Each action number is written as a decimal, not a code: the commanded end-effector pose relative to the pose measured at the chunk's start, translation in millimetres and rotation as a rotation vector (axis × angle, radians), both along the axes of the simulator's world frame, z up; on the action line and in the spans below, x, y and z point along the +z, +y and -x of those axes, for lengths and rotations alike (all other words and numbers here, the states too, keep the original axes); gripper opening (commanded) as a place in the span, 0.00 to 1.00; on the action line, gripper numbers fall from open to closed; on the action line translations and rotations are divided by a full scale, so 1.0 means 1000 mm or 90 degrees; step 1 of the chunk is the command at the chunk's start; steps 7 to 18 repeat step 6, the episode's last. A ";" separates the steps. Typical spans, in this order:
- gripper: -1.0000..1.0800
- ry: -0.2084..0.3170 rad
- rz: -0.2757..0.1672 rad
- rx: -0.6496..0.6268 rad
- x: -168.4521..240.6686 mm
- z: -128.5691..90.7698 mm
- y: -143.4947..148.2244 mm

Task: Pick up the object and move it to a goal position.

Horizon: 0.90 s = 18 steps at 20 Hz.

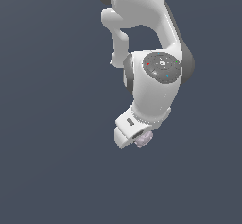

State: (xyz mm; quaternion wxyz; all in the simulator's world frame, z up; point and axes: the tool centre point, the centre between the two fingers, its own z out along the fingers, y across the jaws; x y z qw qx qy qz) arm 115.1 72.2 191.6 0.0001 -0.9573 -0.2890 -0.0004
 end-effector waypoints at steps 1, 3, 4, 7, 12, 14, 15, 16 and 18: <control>0.00 0.000 0.000 0.000 0.004 -0.003 0.001; 0.00 0.000 0.000 0.000 0.006 -0.004 0.001; 0.00 0.000 0.000 0.000 0.007 -0.005 0.001; 0.00 0.000 0.000 0.000 0.007 -0.005 0.001; 0.00 0.000 0.000 0.000 0.007 -0.005 0.001; 0.00 0.000 0.000 0.000 0.007 -0.005 0.001; 0.00 0.000 0.000 0.000 0.007 -0.005 0.001; 0.00 0.000 0.000 0.000 0.007 -0.005 0.001; 0.00 0.000 0.000 0.000 0.007 -0.005 0.001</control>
